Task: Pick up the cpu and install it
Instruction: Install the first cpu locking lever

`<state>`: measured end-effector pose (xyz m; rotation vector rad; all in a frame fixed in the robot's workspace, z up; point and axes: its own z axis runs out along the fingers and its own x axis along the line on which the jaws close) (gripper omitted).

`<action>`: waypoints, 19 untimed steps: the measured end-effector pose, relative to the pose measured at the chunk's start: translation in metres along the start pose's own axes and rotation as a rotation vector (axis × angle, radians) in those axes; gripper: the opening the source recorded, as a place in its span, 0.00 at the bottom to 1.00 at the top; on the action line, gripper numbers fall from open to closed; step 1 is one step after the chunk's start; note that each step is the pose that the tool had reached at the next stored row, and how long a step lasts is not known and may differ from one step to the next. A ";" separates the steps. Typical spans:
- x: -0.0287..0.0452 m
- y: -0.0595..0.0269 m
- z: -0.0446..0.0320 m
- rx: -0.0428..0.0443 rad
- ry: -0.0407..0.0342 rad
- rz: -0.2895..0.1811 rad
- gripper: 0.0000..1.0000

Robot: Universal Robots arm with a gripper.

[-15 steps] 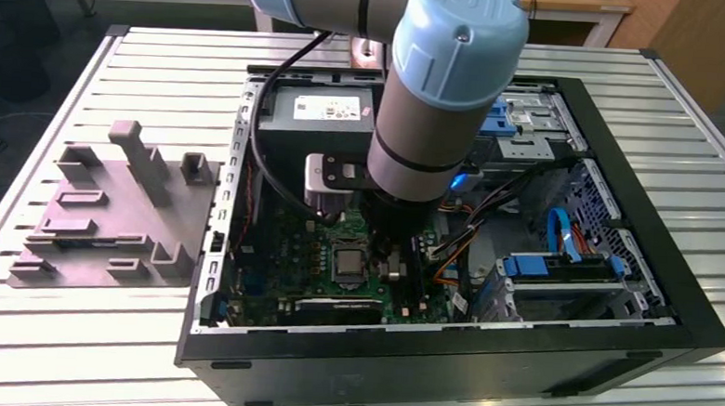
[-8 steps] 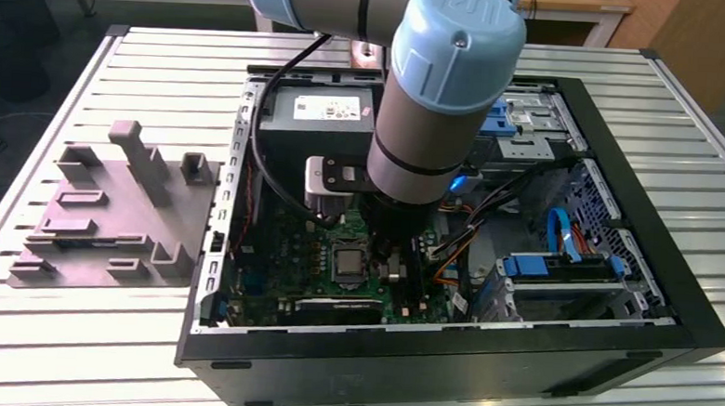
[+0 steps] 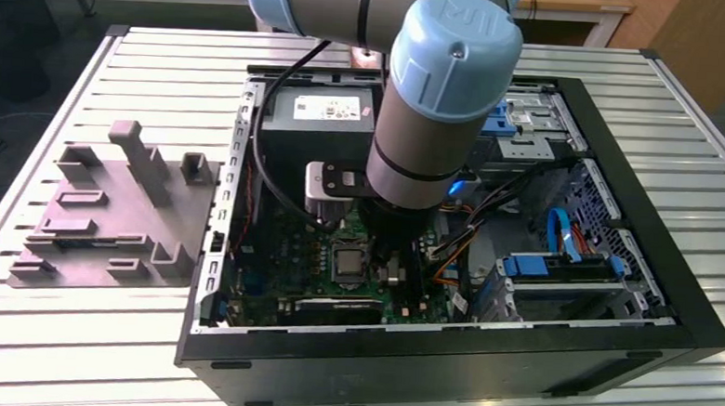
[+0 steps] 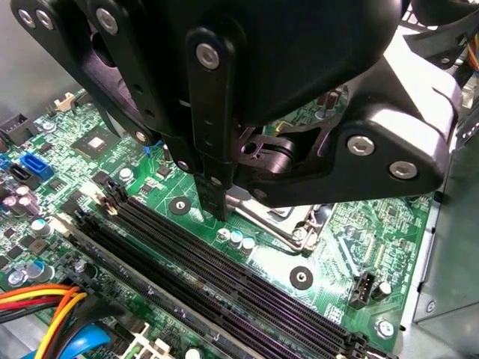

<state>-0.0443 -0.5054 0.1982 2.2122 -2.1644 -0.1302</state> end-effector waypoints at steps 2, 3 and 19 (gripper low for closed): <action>0.0002 -0.0001 0.0011 0.0001 -0.0001 0.000 0.11; 0.0003 -0.0002 0.0017 0.0001 -0.0002 0.000 0.11; 0.0010 -0.0009 0.0103 0.0051 0.0006 0.000 0.11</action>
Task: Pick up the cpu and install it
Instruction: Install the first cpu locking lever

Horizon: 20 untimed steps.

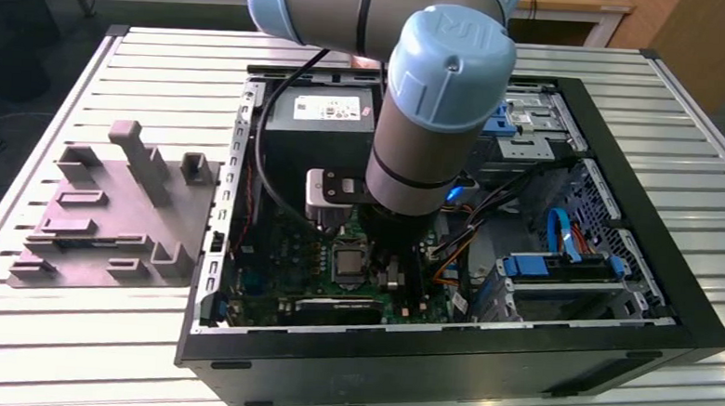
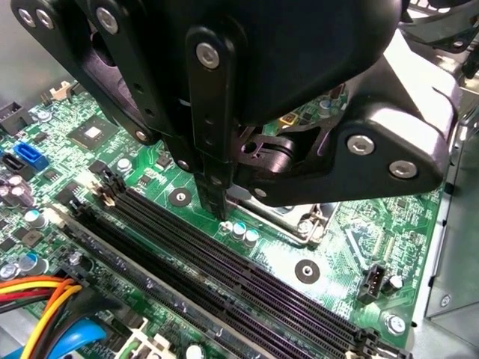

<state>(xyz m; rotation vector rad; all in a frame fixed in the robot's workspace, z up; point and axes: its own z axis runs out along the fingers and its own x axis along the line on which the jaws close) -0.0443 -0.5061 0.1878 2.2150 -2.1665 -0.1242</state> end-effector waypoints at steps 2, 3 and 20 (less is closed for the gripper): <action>-0.0001 0.0000 0.0005 0.0018 -0.0003 0.000 0.11; -0.0001 0.0000 0.0005 0.0030 -0.0002 0.000 0.11; -0.0001 -0.0002 0.0018 0.0224 -0.0001 -0.001 0.11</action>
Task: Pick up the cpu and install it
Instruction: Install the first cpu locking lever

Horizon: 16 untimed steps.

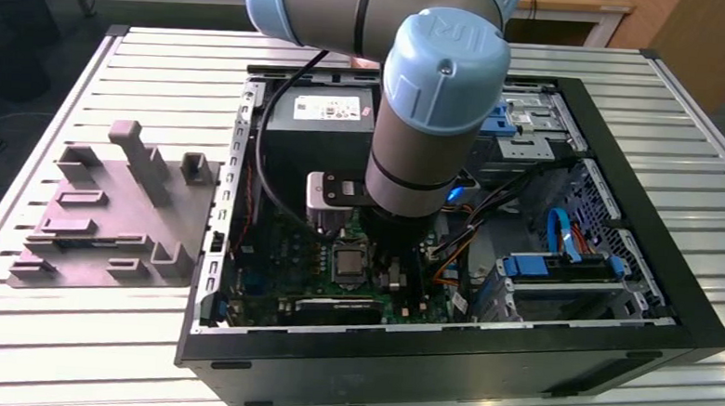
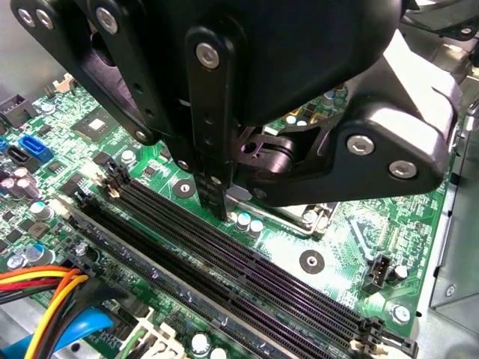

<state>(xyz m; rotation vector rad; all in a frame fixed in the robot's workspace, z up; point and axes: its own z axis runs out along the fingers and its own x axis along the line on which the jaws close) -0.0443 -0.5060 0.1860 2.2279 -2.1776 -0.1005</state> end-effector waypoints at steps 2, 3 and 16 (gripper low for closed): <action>0.0000 0.0001 -0.0002 -0.0001 0.0001 0.000 0.11; 0.0000 0.0001 -0.0004 -0.0001 0.0000 0.000 0.11; -0.0002 0.0005 -0.0072 0.0000 0.0000 0.000 0.11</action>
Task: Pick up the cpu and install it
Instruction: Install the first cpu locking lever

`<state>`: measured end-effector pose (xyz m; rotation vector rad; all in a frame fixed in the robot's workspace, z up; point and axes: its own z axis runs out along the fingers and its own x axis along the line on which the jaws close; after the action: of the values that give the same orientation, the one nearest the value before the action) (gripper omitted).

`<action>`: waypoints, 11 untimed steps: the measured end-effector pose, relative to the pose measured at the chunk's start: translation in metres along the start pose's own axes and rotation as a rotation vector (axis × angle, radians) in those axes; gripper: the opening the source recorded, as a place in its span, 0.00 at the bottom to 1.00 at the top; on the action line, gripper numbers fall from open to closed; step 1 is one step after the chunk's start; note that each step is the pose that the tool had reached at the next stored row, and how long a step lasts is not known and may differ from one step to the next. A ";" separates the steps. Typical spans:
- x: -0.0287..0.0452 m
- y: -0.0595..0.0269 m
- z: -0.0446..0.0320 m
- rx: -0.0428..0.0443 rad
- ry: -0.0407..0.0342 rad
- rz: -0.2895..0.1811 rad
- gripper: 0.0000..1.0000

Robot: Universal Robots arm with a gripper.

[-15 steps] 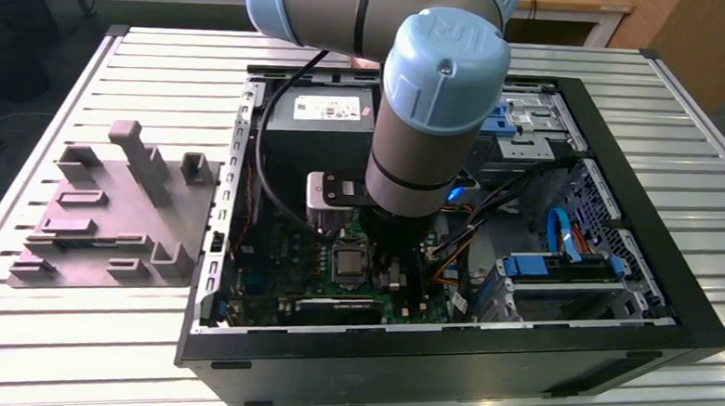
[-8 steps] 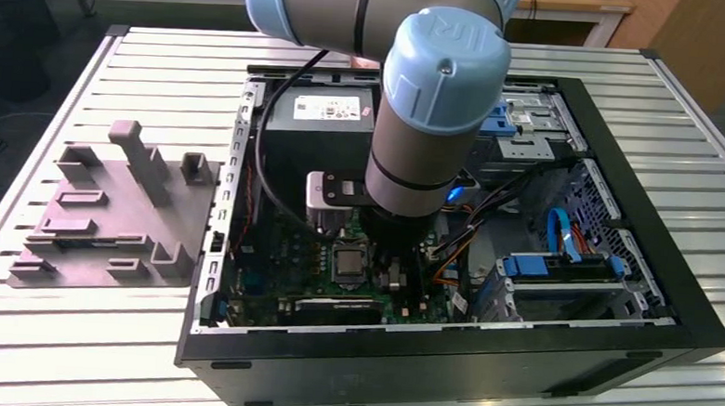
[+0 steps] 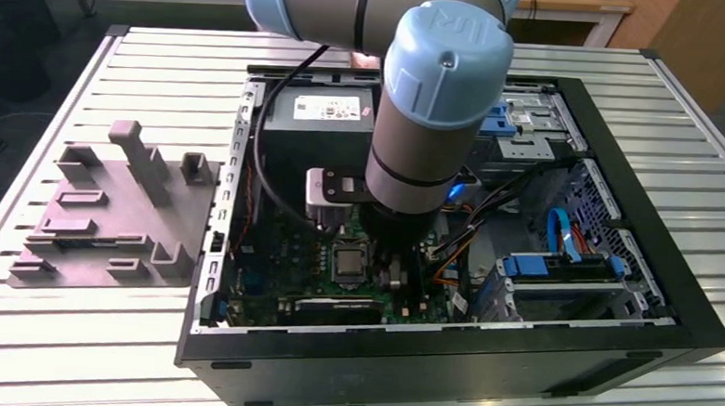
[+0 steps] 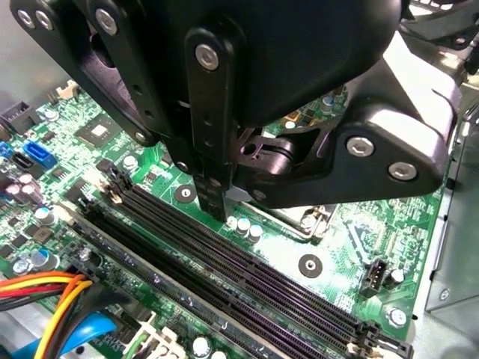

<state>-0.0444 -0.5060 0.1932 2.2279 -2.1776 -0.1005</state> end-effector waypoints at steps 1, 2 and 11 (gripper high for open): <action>-0.0001 0.0001 -0.0013 0.0000 0.0000 0.000 0.11; -0.0001 0.0002 -0.0026 0.0000 -0.0001 0.000 0.11; -0.0005 0.0012 -0.0184 -0.0001 0.0000 0.000 0.11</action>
<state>-0.0444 -0.5060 0.2117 2.2278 -2.1776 -0.1005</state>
